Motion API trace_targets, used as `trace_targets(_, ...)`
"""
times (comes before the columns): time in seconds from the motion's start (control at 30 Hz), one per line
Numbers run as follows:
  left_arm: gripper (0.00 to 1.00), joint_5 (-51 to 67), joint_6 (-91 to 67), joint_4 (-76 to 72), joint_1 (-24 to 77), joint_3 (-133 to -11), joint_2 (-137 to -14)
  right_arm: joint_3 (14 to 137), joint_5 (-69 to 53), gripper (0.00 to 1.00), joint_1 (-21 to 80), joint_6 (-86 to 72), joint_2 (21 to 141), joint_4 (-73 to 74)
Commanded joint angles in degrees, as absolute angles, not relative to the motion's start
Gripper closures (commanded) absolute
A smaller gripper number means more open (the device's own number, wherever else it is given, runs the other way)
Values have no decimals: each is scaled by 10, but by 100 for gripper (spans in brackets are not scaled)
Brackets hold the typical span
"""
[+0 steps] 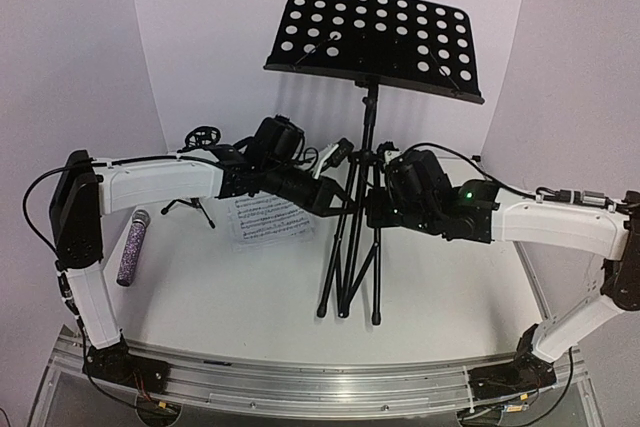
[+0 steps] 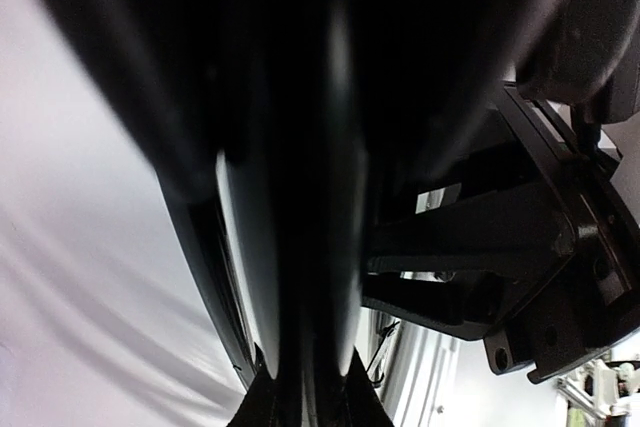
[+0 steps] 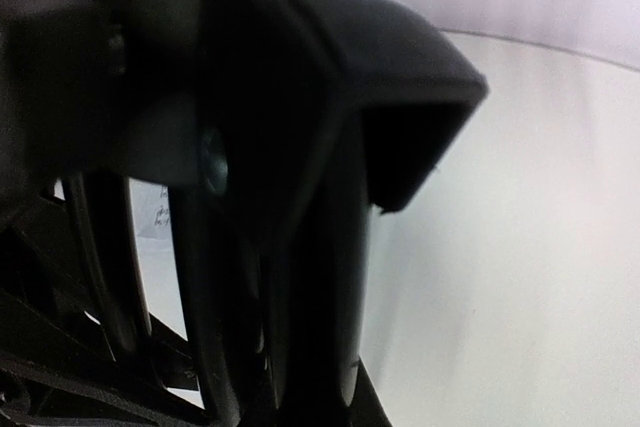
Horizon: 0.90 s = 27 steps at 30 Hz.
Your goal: Pack up the instrument practice props
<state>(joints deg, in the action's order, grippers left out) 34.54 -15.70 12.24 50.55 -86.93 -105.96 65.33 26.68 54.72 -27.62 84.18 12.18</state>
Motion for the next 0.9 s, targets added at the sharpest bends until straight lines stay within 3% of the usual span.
trace_targets(0.0,100,431,-161,-48,561,-829,-1007,665,144,100,614,-346,811,-14)
trace_targets(0.47,100,458,-266,-111,588,-732,-1043,553,160,100,639,-536,775,31)
trace_targets(0.87,100,448,-392,-167,577,-739,-1125,563,161,100,585,-540,821,83)
